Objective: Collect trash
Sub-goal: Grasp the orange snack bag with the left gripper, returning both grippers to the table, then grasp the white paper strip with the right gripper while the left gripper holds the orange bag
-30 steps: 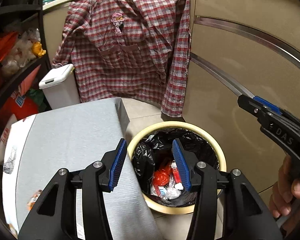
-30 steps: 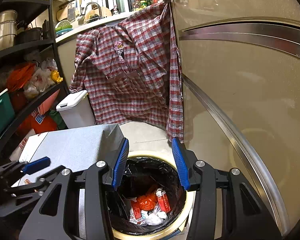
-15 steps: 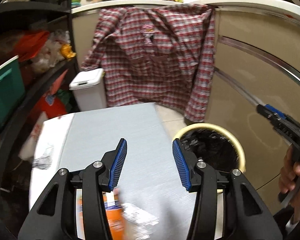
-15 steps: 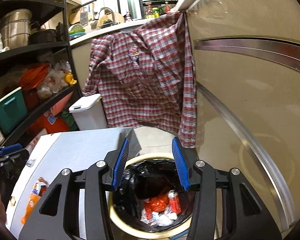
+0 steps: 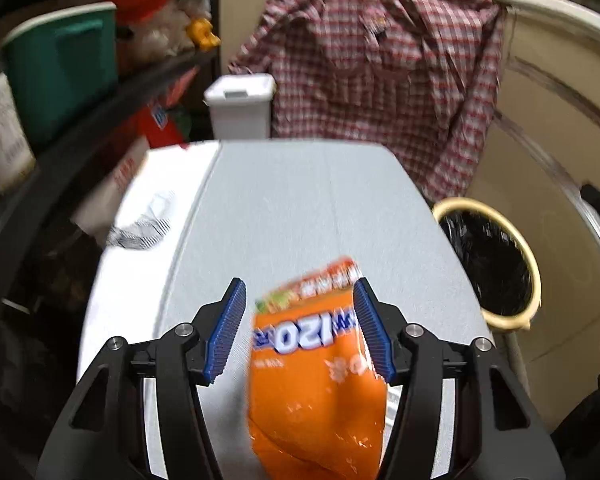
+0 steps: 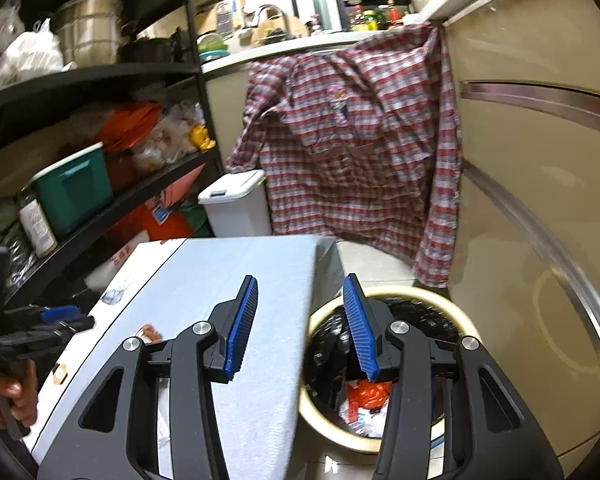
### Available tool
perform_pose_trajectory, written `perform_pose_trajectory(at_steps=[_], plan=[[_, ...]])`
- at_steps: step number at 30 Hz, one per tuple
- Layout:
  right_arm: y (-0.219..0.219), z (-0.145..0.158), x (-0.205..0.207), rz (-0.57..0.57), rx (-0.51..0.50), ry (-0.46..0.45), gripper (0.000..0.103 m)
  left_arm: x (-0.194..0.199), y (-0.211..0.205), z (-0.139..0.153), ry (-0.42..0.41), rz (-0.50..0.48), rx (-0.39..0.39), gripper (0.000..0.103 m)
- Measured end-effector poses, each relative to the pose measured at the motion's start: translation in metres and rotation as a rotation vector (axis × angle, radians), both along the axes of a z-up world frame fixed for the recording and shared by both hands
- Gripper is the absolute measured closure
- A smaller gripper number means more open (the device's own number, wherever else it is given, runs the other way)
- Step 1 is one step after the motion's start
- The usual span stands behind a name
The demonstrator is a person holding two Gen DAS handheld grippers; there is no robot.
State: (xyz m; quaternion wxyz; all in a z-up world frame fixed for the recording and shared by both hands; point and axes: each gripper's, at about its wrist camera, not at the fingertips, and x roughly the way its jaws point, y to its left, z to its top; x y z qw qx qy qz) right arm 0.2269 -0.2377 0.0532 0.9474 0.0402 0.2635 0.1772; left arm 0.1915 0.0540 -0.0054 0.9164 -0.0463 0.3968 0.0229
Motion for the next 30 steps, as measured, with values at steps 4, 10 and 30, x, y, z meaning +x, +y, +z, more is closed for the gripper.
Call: perform_pose_trajectory(at_steps=[4,10,30], plan=[[0.025,-0.011,-0.004,0.055,-0.028,0.019,0.058,-0.002,-0.015,-0.015,0.027,-0.060,0.006,0.042],[0.052,-0.029,-0.005,0.120,-0.057,0.060,0.058,0.000,-0.033,-0.032,0.091,-0.127,0.029,0.038],[0.152,-0.075,-0.013,0.428,-0.092,0.218,0.057,0.012,0.041,-0.011,0.055,0.049,0.014,0.099]])
